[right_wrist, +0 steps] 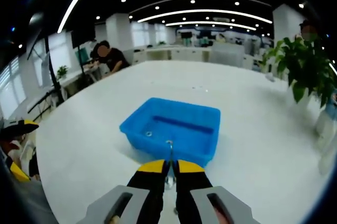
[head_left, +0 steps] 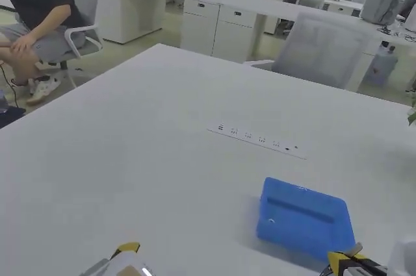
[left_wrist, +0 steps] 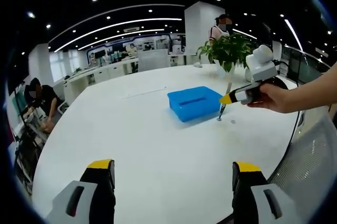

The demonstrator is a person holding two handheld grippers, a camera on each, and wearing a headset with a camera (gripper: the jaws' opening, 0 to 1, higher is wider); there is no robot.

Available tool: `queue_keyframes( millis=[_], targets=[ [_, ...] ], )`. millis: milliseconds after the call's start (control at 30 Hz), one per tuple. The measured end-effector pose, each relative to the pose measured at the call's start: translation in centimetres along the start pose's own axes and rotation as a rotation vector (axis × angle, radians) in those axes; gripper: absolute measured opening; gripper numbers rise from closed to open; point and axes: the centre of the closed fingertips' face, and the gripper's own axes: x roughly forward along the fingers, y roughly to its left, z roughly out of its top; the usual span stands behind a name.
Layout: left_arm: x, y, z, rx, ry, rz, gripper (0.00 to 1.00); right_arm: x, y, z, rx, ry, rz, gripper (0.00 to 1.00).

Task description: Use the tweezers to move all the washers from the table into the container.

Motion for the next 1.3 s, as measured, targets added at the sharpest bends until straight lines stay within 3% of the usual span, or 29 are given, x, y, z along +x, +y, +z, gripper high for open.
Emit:
queue_keyframes(
  millis=[233,400,500,633,767,1200,1300],
  targets=[
    [0.0,0.0,0.0,0.002,0.001,0.001,0.94,-0.2,0.2,-0.3,-0.01,-0.001,0.003,0.03],
    [0.0,0.0,0.0,0.003,-0.001,0.002,0.94,-0.1,0.4,-0.6,-0.101,0.011,0.005,0.02],
    [0.0,0.0,0.1,0.003,-0.004,0.0,0.94,-0.5,0.6,-0.6,-0.101,0.022,0.005,0.02],
    [-0.1,0.0,0.2,0.002,-0.009,0.001,0.94,-0.5,0.0,-0.6,-0.042,0.044,0.006,0.02],
    [-0.1,0.1,0.3,-0.002,-0.013,0.002,0.94,-0.5,0.3,-0.5,-0.054,0.06,0.009,0.02],
    [-0.2,0.1,0.4,-0.003,-0.023,0.003,0.94,-2.2,0.7,3.7,0.004,-0.031,0.057,0.02],
    [-0.3,0.1,0.4,-0.003,-0.025,0.002,0.94,-2.5,0.9,5.3,0.034,-0.076,0.067,0.02]
  ],
)
